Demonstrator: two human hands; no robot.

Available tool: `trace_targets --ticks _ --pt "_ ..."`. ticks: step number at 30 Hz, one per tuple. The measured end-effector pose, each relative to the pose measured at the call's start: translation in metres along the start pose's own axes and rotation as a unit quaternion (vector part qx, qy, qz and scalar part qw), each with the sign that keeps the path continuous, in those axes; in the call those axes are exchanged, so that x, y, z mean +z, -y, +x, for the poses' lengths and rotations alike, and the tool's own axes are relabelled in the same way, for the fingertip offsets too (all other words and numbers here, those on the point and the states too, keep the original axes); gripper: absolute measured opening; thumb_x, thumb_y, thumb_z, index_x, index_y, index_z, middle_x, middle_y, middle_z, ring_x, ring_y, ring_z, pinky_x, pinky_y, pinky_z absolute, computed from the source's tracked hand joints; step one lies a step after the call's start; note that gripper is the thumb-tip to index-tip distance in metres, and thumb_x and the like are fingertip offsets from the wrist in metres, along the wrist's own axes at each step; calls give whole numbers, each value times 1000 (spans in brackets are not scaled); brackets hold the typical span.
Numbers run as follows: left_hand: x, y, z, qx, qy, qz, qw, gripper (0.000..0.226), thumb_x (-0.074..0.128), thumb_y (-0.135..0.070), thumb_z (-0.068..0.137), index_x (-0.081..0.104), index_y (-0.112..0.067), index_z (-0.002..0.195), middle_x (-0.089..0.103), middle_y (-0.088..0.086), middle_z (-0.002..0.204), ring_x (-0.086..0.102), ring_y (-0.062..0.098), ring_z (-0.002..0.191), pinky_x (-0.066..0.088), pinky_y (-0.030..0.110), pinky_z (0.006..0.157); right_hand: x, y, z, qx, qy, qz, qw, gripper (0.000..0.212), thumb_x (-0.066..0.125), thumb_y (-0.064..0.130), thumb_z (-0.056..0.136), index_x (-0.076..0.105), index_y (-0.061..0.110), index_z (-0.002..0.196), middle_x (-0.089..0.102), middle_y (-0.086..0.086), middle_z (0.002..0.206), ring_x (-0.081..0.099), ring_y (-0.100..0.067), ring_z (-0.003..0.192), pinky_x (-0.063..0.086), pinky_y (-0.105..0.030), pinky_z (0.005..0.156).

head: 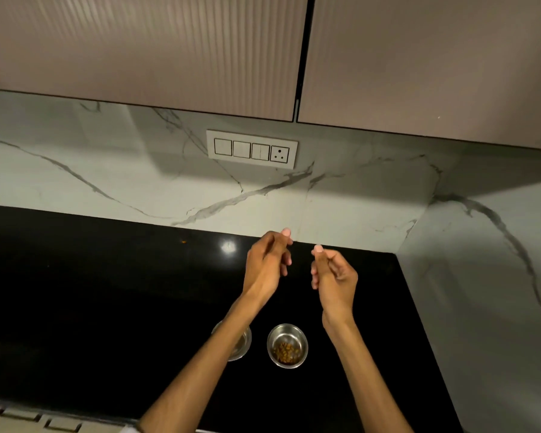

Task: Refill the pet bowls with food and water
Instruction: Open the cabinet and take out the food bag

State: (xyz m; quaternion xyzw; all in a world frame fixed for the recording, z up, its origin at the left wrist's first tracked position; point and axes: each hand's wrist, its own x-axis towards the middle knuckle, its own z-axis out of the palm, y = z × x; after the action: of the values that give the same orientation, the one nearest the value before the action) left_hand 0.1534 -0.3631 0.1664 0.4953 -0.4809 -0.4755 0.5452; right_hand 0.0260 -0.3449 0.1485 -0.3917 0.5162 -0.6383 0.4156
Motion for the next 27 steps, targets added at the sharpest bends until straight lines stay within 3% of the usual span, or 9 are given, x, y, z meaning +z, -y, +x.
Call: trace_targets --ticks 6,12,18,27 --pt "18 -74 20 65 14 -45 997 42 51 -44 106 65 -4 108 63 9 73 51 18 53 38 22 48 12 68 25 -78 26 35 996 18 62 23 103 71 9 100 60 -2 67 50 -8 56 41 -21 49" --pt "33 -131 41 116 15 -80 990 38 52 -42 106 60 -6 114 66 7 81 57 18 56 41 27 51 24 128 54 -108 29 101 989 30 61 34 102 69 11 120 64 2 80 52 -9 60 44 -22 52" --pt "50 -157 50 93 37 -145 984 29 55 -41 105 58 -12 106 68 9 85 57 19 55 41 27 48 25 165 74 -97 19 150 984 24 61 39 102 65 16 100 67 2 88 55 -9 62 45 -24 54" --pt "64 -170 53 51 33 -223 973 29 51 -38 107 58 -10 105 68 5 78 56 16 53 40 24 45 25 175 80 -68 10 168 983 20 59 34 105 65 17 96 63 3 81 51 -6 57 41 -21 50"
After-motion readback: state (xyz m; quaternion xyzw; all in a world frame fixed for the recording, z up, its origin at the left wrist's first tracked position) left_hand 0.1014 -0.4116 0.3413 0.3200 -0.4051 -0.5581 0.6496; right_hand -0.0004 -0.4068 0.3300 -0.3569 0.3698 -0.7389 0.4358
